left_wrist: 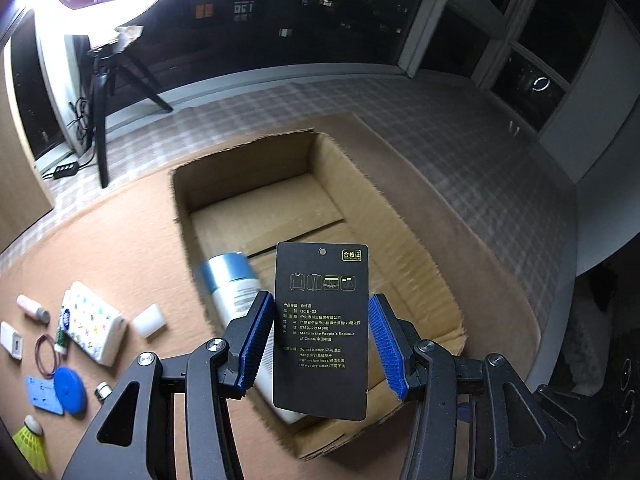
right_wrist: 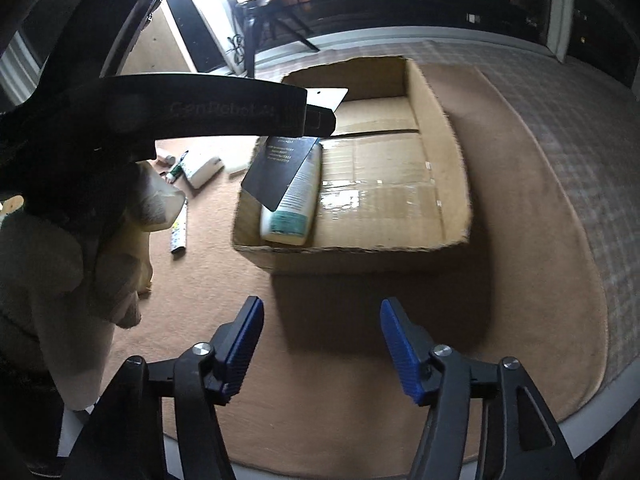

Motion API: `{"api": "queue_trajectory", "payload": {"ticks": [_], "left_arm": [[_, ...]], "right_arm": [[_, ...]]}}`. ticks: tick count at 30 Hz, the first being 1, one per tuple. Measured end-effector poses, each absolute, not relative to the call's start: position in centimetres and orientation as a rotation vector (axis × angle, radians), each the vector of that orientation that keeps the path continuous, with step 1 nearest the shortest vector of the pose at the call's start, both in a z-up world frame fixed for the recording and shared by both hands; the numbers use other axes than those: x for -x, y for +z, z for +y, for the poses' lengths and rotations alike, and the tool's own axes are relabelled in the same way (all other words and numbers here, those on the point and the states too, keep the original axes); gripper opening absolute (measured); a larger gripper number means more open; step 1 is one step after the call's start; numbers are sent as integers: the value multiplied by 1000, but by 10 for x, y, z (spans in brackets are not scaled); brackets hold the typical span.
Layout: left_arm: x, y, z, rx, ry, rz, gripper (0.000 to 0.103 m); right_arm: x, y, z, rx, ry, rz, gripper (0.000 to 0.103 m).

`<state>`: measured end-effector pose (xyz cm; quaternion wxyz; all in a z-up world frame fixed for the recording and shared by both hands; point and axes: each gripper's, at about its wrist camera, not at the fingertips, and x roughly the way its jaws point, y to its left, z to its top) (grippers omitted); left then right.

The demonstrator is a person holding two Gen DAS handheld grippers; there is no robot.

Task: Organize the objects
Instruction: 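Open the left tool to drop the card tag into the box, then move the left tool to the wooden clothespin and close on it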

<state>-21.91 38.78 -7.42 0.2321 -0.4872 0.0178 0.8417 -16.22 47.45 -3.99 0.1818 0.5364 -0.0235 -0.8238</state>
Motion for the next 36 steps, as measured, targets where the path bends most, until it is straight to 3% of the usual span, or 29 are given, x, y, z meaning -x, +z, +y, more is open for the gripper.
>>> {"api": "queue_trajectory", "payload": {"ticks": [1, 3, 17, 28, 36], "left_arm": [[220, -74, 390, 1343, 2312, 48, 62], [219, -74, 393, 1336, 2314, 54, 66], [200, -63, 331, 1357, 2380, 7, 66], [152, -60, 220, 1405, 2512, -12, 66], [118, -91, 147, 1556, 2537, -24, 66]], "right_arm": [[162, -40, 478, -1516, -2326, -80, 61], [163, -42, 482, -1523, -2322, -120, 64], [168, -48, 474, -1515, -2301, -234, 65], [168, -42, 438, -1482, -2289, -166, 65], [169, -41, 399, -1517, -2224, -92, 65]]}}
